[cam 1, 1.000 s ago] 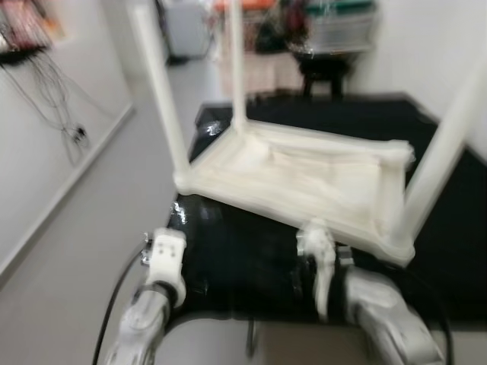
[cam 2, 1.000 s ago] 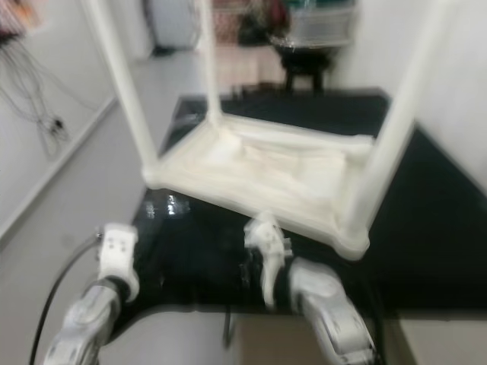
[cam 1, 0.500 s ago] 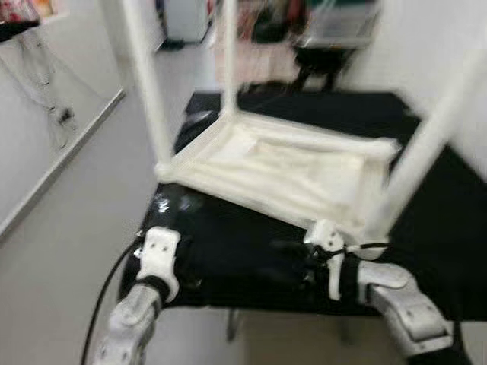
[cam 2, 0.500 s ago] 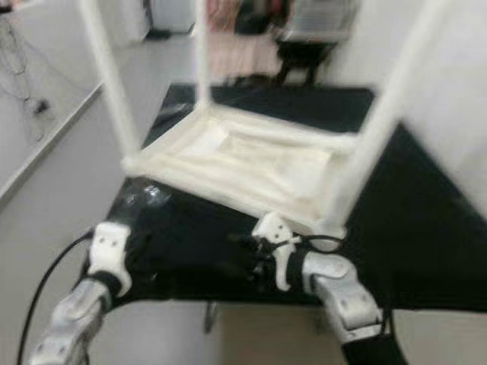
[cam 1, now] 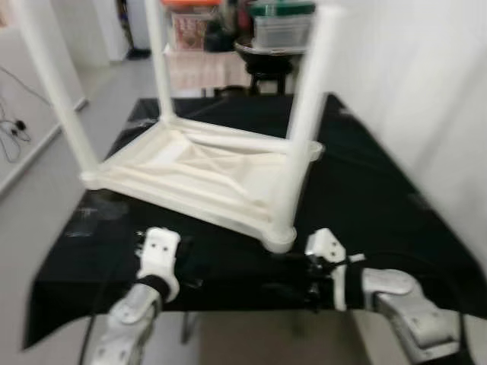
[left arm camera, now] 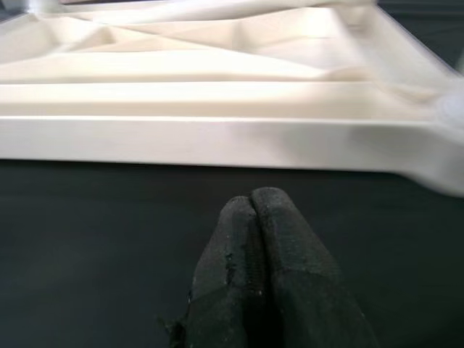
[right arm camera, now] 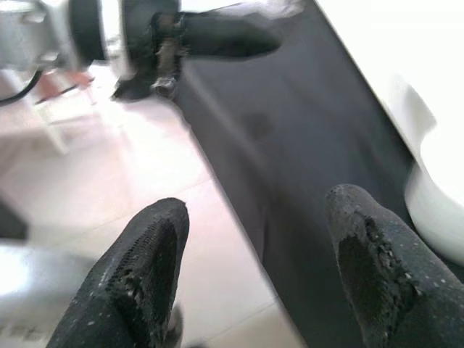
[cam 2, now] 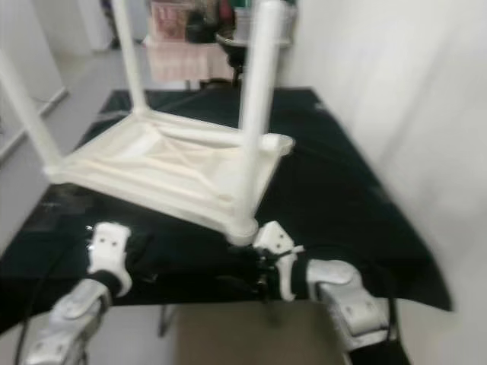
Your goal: Building children table
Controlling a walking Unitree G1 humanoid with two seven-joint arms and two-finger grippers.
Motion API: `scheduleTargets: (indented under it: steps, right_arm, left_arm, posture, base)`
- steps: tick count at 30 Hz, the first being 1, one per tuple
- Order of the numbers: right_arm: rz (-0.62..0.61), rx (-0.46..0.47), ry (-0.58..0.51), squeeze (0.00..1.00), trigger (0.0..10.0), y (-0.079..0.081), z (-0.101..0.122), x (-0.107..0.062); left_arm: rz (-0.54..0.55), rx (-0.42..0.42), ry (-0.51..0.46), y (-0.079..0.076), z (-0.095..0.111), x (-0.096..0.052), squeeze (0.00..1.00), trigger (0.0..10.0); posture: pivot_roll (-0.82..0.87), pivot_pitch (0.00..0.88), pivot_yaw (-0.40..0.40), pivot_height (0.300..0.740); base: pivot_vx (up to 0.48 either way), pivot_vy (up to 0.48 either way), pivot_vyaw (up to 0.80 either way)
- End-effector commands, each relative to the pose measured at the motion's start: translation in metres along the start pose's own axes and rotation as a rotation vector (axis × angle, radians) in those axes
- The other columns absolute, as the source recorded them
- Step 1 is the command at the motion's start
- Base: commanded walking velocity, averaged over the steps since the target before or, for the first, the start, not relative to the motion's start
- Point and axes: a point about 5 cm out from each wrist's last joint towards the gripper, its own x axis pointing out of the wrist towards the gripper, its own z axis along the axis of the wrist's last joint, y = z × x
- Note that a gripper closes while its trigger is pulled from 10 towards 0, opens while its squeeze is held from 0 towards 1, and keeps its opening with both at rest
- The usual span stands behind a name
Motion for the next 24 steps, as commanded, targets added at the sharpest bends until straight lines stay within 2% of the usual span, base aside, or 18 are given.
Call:
scheduleTargets:
  steps: [1,5,8,12,17,18,19,24]
  right_arm:
    - [0.031,-0.018,0.018,0.00,10.0,0.002,0.002,0.000]
    - [0.044,-0.032,0.080,0.00,10.0,0.002,-0.003,-0.003]
    - [0.004,-0.055,0.122,0.00,10.0,-0.003,-0.007,-0.001]
    - [-0.184,-0.086,0.176,0.00,10.0,-0.024,-0.012,0.007]
    - [-0.222,-0.087,0.199,0.00,10.0,-0.029,-0.015,0.009]
    - [-0.227,-0.086,0.201,0.00,10.0,-0.029,-0.015,0.009]
    - [-0.236,-0.088,0.210,0.00,10.0,-0.030,-0.016,0.009]
    - [-0.291,-0.100,0.222,0.00,10.0,-0.038,-0.016,0.008]
  left_arm:
    - [-0.003,-0.004,0.004,0.000,-0.001,-0.001,0.00,10.0]
    - [0.001,0.001,0.007,0.002,0.000,0.000,0.00,10.0]
    - [0.001,0.004,0.006,0.002,0.000,0.000,0.00,10.0]
    - [-0.066,0.016,-0.002,-0.006,0.002,-0.001,0.00,10.0]
    - [-0.126,0.018,-0.003,-0.014,0.002,-0.004,0.00,10.0]
    - [-0.158,0.011,-0.005,-0.017,0.002,-0.006,0.11,10.0]
    - [-0.203,0.005,-0.009,-0.020,0.003,-0.009,1.00,10.0]
    - [-0.262,-0.005,-0.020,-0.025,0.007,-0.010,1.00,10.0]
  posture:
    - [-0.08,0.000,0.024,0.740]
    - [-0.08,0.000,0.025,0.740]
    - [-0.08,0.000,0.025,0.740]
    - [-0.07,0.000,0.025,0.740]
    - [-0.07,0.000,0.025,0.740]
    - [-0.07,0.000,0.029,0.740]
    - [-0.06,0.000,0.027,0.740]
    - [-0.06,0.000,0.026,0.740]
  base:
    - [0.000,0.000,0.00]
    - [0.000,0.000,0.00]
    - [0.000,0.000,0.00]
    - [0.000,0.000,0.00]
    - [0.000,0.000,0.00]
    - [0.000,0.000,0.00]
    - [0.000,0.000,0.00]
    - [0.000,0.000,0.00]
